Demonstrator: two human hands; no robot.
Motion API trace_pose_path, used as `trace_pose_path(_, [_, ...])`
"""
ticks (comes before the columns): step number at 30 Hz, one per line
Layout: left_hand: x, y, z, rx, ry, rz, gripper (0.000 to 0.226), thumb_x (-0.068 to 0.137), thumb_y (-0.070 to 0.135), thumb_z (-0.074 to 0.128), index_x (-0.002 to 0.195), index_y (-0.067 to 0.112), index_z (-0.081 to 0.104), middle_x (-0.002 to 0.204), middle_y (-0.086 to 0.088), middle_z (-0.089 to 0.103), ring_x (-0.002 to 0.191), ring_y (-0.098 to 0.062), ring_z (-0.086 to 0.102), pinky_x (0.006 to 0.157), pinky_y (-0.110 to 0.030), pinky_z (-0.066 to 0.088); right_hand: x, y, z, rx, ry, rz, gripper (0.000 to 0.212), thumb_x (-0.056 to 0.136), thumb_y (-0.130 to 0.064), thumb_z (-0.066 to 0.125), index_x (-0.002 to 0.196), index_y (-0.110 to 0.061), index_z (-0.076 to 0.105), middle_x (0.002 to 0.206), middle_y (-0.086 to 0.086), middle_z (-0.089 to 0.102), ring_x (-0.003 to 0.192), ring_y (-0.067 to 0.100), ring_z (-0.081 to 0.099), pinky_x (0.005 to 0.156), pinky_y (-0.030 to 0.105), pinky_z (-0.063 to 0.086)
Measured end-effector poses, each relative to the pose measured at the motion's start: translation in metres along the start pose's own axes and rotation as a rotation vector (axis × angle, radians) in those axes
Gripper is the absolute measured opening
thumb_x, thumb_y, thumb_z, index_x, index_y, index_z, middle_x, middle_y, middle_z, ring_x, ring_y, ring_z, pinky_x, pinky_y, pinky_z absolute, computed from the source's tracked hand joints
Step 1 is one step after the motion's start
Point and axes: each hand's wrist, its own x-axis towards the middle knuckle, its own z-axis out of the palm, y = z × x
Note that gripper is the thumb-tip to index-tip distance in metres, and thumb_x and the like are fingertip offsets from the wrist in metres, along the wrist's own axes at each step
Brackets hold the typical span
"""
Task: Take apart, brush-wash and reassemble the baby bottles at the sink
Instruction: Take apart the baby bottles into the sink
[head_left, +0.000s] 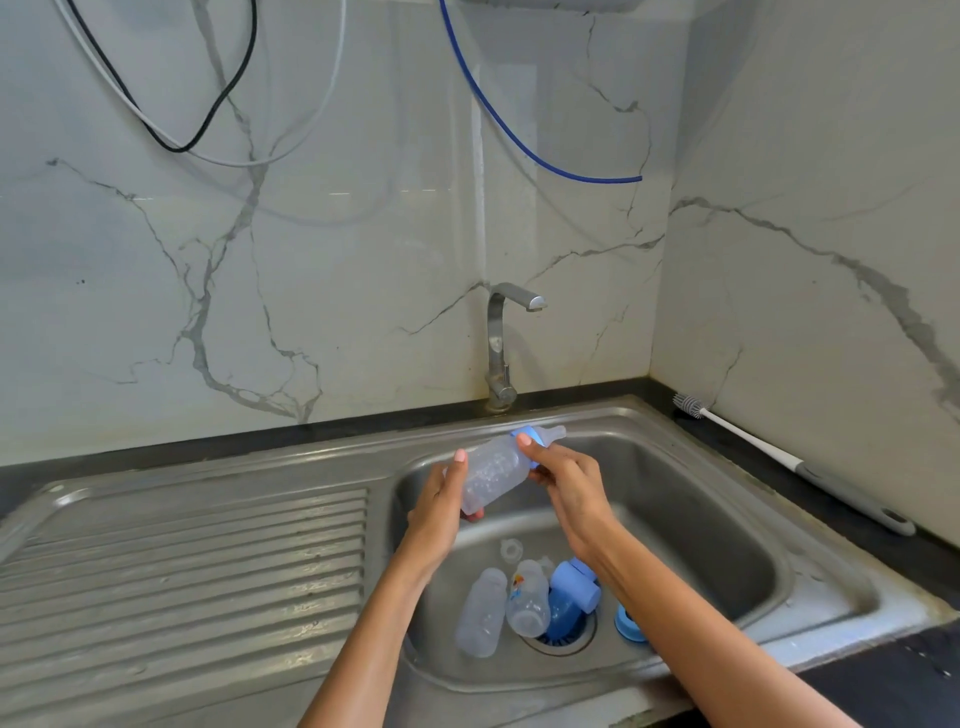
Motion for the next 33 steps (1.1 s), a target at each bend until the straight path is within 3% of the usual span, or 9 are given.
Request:
trace_pose_path(2, [0.000,-0.002,0.001,-0.014,-0.035,0.006,0.067,0.087,0.067,0.029,0.109,0.012,0.059,0.081,-0.005,0.062,0.068,-0.010,0.058,0.076,-0.030,0.047,0.001,-0.001,0.001,-0.025,-0.020,0.067,0.043,0.085,-0.032,0.070,0.093,0.009,0.066,0.083,0.007,0.069,0.083,0.016,0.061,0.093,0.034,0.048])
trace_pose_path(8, [0.003,0.006,0.000,-0.012,0.022,0.041,0.052,0.104,0.037,0.020,0.076,0.008,0.053,0.059,-0.008,0.050,0.054,-0.012,0.046,0.047,-0.008,0.038,0.000,-0.006,0.003,-0.128,-0.049,-0.012,0.027,0.085,-0.025,0.070,0.073,-0.003,0.058,0.081,0.007,0.067,0.083,0.016,0.062,0.085,0.028,0.047])
trace_pose_path(14, [0.005,0.014,-0.016,-0.197,-0.199,-0.292,0.047,0.102,0.043,0.023,0.095,0.010,0.056,0.055,-0.005,0.048,0.045,-0.013,0.046,0.054,-0.026,0.046,-0.004,-0.018,-0.001,-0.283,-0.212,-0.159,0.005,0.082,-0.011,0.073,0.079,-0.009,0.070,0.075,-0.002,0.071,0.072,0.001,0.064,0.070,0.010,0.046])
trace_pose_path(16, [0.007,0.013,-0.022,-0.287,-0.269,-0.382,0.044,0.101,0.045,0.026,0.096,0.011,0.054,0.057,-0.004,0.048,0.043,-0.013,0.046,0.049,-0.026,0.047,-0.003,-0.022,-0.006,-0.293,-0.321,-0.158,0.028,0.078,-0.011,0.076,0.105,-0.006,0.070,0.099,0.007,0.073,0.092,0.012,0.067,0.081,0.017,0.051])
trace_pose_path(19, [0.010,0.012,-0.021,-0.178,-0.130,-0.328,0.055,0.100,0.053,0.025,0.095,0.009,0.058,0.056,-0.007,0.054,0.047,-0.016,0.054,0.048,-0.021,0.047,0.001,-0.024,-0.014,-0.318,-0.390,-0.032,0.041,0.084,-0.013,0.071,0.124,-0.012,0.061,0.118,0.007,0.068,0.106,0.011,0.065,0.088,0.019,0.051])
trace_pose_path(22, [0.011,0.007,-0.017,-0.021,0.022,-0.096,0.050,0.100,0.049,0.030,0.101,0.008,0.059,0.076,-0.009,0.059,0.060,-0.015,0.054,0.052,-0.015,0.045,0.001,-0.019,-0.013,-0.379,-0.332,0.181,0.057,0.084,-0.055,0.054,0.121,-0.013,0.058,0.119,0.011,0.064,0.106,0.019,0.065,0.085,0.028,0.056])
trace_pose_path(24, [0.011,0.001,-0.014,0.075,0.042,0.011,0.046,0.098,0.052,0.033,0.106,0.013,0.056,0.089,-0.007,0.059,0.068,-0.014,0.056,0.061,-0.021,0.045,0.003,-0.014,-0.011,-0.426,-0.224,0.247,0.068,0.084,-0.070,0.040,0.117,-0.013,0.059,0.104,0.009,0.066,0.087,0.018,0.065,0.071,0.026,0.055])
trace_pose_path(27, [0.009,-0.004,-0.010,0.197,0.044,0.056,0.042,0.097,0.055,0.032,0.102,0.019,0.055,0.092,-0.005,0.057,0.073,-0.014,0.058,0.059,-0.021,0.044,0.008,-0.012,-0.018,-0.347,-0.203,0.266,0.058,0.089,-0.055,0.052,0.114,-0.003,0.061,0.087,0.011,0.066,0.066,0.012,0.059,0.057,0.020,0.051])
trace_pose_path(33, [0.009,-0.006,-0.015,0.125,0.088,-0.067,0.045,0.099,0.052,0.032,0.086,0.015,0.055,0.074,-0.007,0.052,0.060,-0.013,0.051,0.048,-0.019,0.041,0.019,-0.016,-0.039,-0.291,-0.466,0.193,0.044,0.082,-0.004,0.069,0.124,-0.011,0.063,0.127,0.015,0.059,0.114,0.029,0.062,0.094,0.038,0.054])
